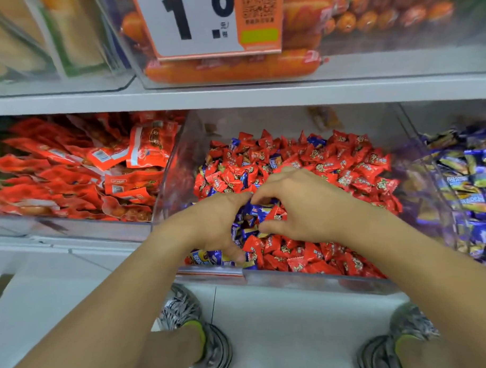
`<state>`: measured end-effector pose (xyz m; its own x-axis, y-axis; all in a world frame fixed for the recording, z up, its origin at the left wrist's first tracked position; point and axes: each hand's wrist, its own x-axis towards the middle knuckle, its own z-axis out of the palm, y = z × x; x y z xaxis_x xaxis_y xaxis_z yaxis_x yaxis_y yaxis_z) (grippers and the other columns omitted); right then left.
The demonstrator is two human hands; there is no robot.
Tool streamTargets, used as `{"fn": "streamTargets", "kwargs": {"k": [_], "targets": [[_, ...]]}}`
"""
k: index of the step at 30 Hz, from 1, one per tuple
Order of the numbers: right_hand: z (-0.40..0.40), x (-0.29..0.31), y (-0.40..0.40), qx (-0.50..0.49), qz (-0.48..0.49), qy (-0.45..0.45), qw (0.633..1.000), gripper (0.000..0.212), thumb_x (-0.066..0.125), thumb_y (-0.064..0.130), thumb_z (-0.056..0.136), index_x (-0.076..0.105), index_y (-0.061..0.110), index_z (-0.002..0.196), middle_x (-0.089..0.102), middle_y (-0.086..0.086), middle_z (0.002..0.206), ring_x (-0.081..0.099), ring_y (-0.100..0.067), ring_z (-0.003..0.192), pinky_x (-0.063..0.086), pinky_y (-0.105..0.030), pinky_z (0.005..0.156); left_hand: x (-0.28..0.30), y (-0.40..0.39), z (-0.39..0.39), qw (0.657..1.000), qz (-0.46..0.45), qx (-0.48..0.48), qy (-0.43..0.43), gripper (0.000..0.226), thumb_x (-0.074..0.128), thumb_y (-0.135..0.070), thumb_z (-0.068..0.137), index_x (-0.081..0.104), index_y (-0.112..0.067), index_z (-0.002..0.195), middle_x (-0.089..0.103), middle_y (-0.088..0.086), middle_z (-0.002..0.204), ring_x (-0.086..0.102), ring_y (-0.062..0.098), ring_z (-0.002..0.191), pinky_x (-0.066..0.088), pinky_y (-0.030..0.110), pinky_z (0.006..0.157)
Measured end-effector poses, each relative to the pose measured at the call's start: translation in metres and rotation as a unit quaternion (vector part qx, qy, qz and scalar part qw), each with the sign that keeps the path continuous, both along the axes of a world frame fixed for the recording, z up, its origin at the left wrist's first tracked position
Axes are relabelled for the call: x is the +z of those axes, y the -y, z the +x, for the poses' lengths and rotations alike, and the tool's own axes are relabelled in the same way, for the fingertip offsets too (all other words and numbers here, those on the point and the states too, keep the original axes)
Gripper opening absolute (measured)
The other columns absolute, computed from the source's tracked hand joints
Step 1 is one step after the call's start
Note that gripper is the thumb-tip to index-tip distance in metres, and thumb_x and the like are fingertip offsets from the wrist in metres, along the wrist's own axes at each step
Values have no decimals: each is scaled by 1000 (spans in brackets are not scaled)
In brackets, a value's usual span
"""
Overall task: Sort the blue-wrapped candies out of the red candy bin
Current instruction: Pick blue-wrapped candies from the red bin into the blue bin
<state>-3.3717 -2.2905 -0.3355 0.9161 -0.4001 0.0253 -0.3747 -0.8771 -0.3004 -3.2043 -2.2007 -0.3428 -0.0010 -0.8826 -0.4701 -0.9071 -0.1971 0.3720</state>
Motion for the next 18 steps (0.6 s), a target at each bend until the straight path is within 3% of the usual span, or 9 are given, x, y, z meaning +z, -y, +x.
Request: {"fn": "streamTargets", "kwargs": {"k": [3, 5, 7, 12, 15, 16, 18], "targets": [[5, -2, -1, -11, -10, -21, 1000, 42, 69, 57, 79, 60, 33, 113, 61, 10, 104, 49, -16, 100, 40, -38, 92, 3, -3, 1, 1000, -23, 11, -2, 90, 93, -34, 58, 46, -27, 135, 62, -7, 112, 55, 9, 86, 44, 22, 73], [7, -3, -3, -18, -28, -54, 998, 53, 68, 67, 74, 57, 31, 113, 60, 12, 100, 44, -15, 97, 33, -34, 86, 3, -6, 1, 1000, -30, 9, 2, 63, 92, -33, 60, 55, -26, 111, 60, -4, 87, 52, 14, 69, 44, 28, 60], [8, -2, -4, -13, -29, -80, 996, 58, 66, 72, 72, 58, 31, 113, 60, 12, 100, 40, -13, 96, 27, -33, 84, 2, -10, 2, 999, -35, 9, -10, 47, 89, -31, 63, 54, -29, 94, 59, 1, 77, 47, 14, 58, 39, 29, 54], [5, 1, -2, -5, 21, -56, 998, 33, 68, 57, 82, 67, 35, 107, 61, 14, 99, 41, -12, 100, 29, -37, 91, 13, -18, 10, 993, -86, 58, -58, 35, 85, -20, 70, 58, -31, 89, 65, -5, 93, 49, 4, 57, 46, 24, 58], [2, 1, 1, -15, 44, -23, 999, 24, 67, 53, 85, 70, 35, 100, 60, 16, 94, 43, -10, 96, 31, -39, 99, 23, -20, 14, 977, -142, 112, -116, 32, 85, -22, 72, 61, -34, 90, 65, -11, 98, 62, 5, 83, 50, 30, 78], [0, 3, 3, -20, 70, 3, 997, 20, 68, 50, 85, 70, 34, 97, 63, 16, 93, 48, -10, 95, 35, -39, 99, 26, -20, 14, 968, -161, 132, -139, 29, 84, -21, 74, 63, -33, 91, 66, -10, 98, 64, 10, 87, 52, 34, 81], [-5, 7, 6, -36, 143, 67, 987, 13, 70, 43, 87, 69, 30, 90, 67, 12, 87, 58, -9, 87, 46, -37, 89, 30, -19, 11, 948, -193, 169, -189, 24, 80, -17, 80, 66, -29, 95, 67, -10, 89, 66, 11, 77, 54, 31, 74]]}}
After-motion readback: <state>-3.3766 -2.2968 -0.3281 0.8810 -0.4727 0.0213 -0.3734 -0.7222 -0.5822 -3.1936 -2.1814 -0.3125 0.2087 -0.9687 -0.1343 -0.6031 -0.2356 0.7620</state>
